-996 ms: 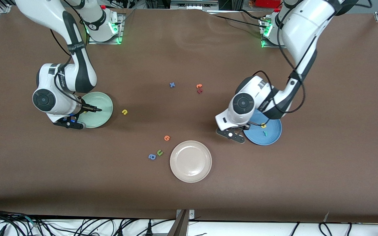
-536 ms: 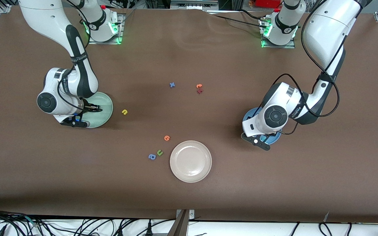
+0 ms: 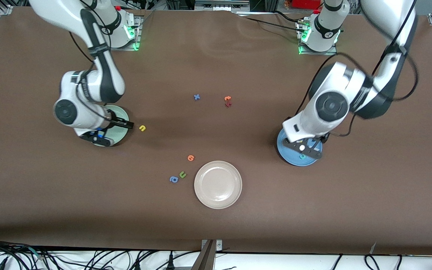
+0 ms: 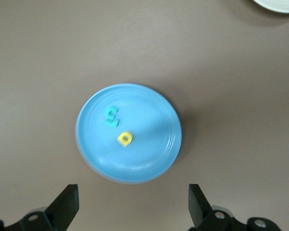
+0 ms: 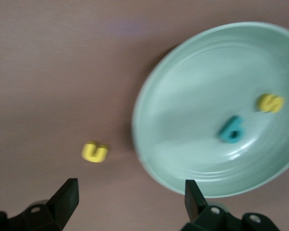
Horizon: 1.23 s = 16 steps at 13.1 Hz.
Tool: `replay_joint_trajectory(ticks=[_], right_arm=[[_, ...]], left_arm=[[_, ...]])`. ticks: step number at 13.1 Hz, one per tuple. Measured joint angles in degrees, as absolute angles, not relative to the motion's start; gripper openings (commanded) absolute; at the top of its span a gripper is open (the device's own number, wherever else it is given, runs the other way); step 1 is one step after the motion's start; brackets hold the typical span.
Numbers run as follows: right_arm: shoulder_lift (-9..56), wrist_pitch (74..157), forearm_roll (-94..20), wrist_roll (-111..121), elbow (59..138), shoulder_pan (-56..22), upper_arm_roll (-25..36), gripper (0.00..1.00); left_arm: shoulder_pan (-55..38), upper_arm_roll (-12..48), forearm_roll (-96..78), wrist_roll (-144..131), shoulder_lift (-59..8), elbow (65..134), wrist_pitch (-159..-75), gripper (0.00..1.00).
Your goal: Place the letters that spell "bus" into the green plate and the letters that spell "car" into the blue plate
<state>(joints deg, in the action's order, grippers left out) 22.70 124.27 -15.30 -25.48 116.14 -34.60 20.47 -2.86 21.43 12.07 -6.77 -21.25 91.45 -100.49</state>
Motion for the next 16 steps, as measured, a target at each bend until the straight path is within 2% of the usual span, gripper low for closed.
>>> replay_joint_trajectory(ticks=[1,4,7,11,16], right_arm=[[23.29,127.23,-15.3,-30.16,116.23,-36.06,19.77,0.9],[26.41,134.35,-15.3,-39.04,116.57,-40.11,19.37,0.59],[28.14,137.95,-15.3,-40.54,118.07,-40.74,19.5,0.6],[28.12,142.2,-15.3,-40.52,121.21,-40.7,19.66,0.62],[27.36,143.28,-15.3,-40.52,123.4,-40.69,19.69,0.62]], left_arm=[[-2.84,21.38,11.0,-8.33,-18.14,90.92,-97.36,1.0],[-1.98,20.67,9.53,-9.07,-12.95,85.06,-87.4,1.0],[-1.85,17.0,7.8,-9.06,-10.06,81.64,-85.19,1.0],[-5.32,4.63,-1.33,-2.62,-8.66,84.09,-90.39,1.0],[-3.35,3.14,-1.33,-0.67,-2.84,91.65,-92.49,1.0]])
